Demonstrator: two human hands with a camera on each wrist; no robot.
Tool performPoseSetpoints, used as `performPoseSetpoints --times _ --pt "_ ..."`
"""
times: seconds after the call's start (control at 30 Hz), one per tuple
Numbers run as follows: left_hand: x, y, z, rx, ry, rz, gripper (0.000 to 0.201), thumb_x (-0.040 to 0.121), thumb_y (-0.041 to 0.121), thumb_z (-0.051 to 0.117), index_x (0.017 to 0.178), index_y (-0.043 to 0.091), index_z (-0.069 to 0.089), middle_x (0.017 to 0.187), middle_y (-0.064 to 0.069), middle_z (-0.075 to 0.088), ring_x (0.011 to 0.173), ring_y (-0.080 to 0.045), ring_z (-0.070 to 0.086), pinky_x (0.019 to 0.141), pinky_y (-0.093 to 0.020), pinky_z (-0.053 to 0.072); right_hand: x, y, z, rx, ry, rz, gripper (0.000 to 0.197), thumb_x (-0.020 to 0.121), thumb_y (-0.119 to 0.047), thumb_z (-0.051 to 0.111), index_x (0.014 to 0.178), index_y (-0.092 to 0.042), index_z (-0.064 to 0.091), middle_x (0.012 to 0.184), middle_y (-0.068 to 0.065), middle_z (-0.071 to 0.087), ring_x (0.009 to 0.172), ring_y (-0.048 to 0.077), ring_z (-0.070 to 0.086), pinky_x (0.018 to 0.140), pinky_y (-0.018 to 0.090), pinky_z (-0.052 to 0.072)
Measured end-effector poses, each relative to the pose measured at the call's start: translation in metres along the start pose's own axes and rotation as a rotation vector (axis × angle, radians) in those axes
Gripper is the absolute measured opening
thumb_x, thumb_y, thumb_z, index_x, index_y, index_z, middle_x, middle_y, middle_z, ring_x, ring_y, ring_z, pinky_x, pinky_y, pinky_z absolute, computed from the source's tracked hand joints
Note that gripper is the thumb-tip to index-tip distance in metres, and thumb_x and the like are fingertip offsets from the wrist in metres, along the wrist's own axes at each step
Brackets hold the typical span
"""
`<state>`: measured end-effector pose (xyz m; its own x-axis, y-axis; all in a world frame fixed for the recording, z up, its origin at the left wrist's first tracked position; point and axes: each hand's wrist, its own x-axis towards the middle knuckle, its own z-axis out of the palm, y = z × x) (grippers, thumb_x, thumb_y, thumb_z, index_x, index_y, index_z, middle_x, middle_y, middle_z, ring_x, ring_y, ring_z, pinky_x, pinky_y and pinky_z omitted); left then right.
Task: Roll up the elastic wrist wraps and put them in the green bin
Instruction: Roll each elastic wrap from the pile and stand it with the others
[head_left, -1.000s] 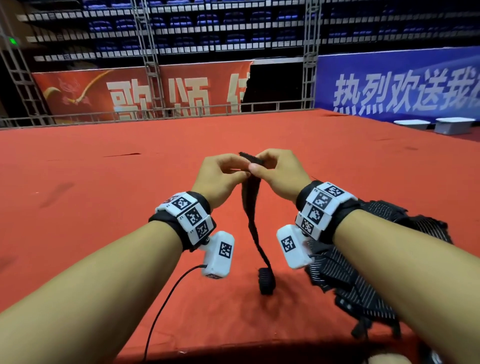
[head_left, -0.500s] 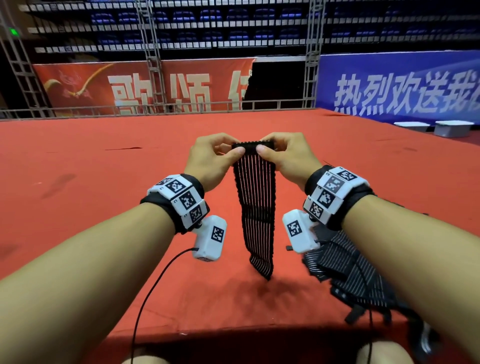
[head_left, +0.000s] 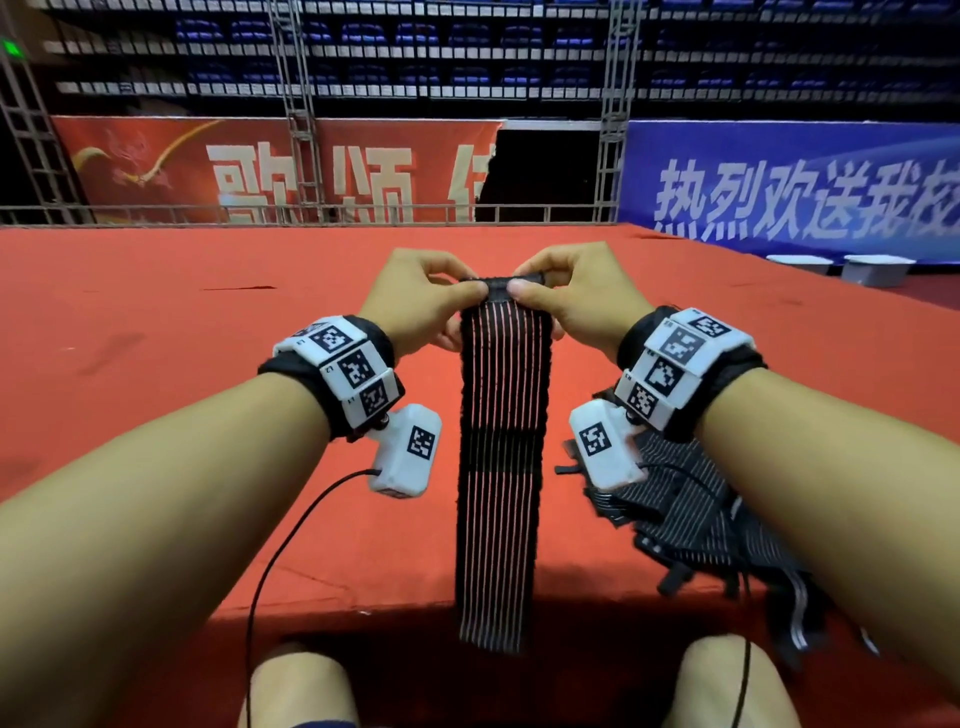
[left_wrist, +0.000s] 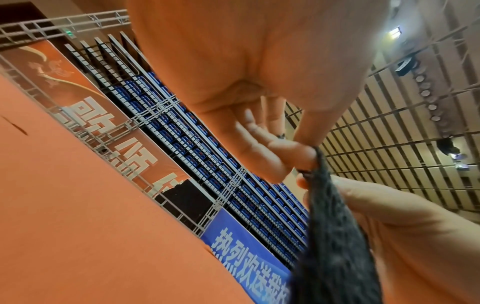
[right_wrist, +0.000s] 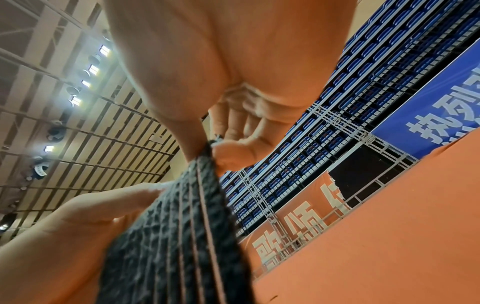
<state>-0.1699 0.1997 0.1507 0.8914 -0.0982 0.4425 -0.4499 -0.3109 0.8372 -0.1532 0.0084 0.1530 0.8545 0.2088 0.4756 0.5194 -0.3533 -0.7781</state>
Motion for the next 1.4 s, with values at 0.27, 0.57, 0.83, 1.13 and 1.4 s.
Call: performPoseSetpoints --times 0.27,0.57,0.83,1.13,1.4 --pt "0.009 -0.090 0.013 0.240 -0.208 -0.263 0.009 0.095 0.014 0.069 0.087 0.012 0.066 0.074 -0.007 0.069 0.053 -0.012 0.065 0.050 -0.027 0.055 0.006 0.093 0.042 -0.227 -0.225 0.240 0.008 0.094 -0.019 0.071 0.087 -0.016 0.069 0.080 0.007 0.069 0.069 0.018 0.062 0.065 0.037 0.055" --pt "0.028 -0.184 0.037 0.361 -0.194 -0.403 0.007 0.092 0.022 0.074 0.089 0.016 0.073 0.065 -0.003 0.065 0.046 -0.014 0.060 0.049 -0.029 0.056 0.017 0.170 0.080 -0.416 -0.277 0.324 0.006 0.090 -0.030 0.075 0.089 -0.024 0.074 0.088 0.000 0.074 0.085 0.015 0.064 0.074 0.023 0.042" --pt "0.049 -0.242 0.064 0.180 -0.127 -0.535 0.007 0.097 0.013 0.066 0.090 0.015 0.066 0.071 -0.007 0.075 0.054 -0.018 0.071 0.047 -0.029 0.054 0.039 0.226 0.104 -0.323 -0.240 0.440 0.010 0.093 -0.017 0.071 0.084 -0.021 0.070 0.062 0.001 0.071 0.048 0.005 0.062 0.062 0.029 0.059" --pt "0.069 -0.297 0.083 0.149 -0.120 -0.600 0.014 0.095 0.013 0.066 0.083 0.019 0.065 0.078 -0.003 0.078 0.074 -0.017 0.077 0.071 -0.042 0.061 0.054 0.269 0.121 -0.381 -0.252 0.536 0.014 0.084 -0.017 0.080 0.088 -0.027 0.070 0.092 0.000 0.073 0.088 0.018 0.067 0.080 0.027 0.053" --pt "0.067 -0.322 0.100 0.215 -0.158 -0.649 0.032 0.084 0.012 0.073 0.108 0.029 0.060 0.082 0.006 0.076 0.086 -0.020 0.075 0.084 -0.047 0.061 0.058 0.287 0.127 -0.327 -0.377 0.624 0.049 0.083 -0.005 0.077 0.128 -0.015 0.060 0.117 0.008 0.071 0.114 0.022 0.066 0.096 0.042 0.055"
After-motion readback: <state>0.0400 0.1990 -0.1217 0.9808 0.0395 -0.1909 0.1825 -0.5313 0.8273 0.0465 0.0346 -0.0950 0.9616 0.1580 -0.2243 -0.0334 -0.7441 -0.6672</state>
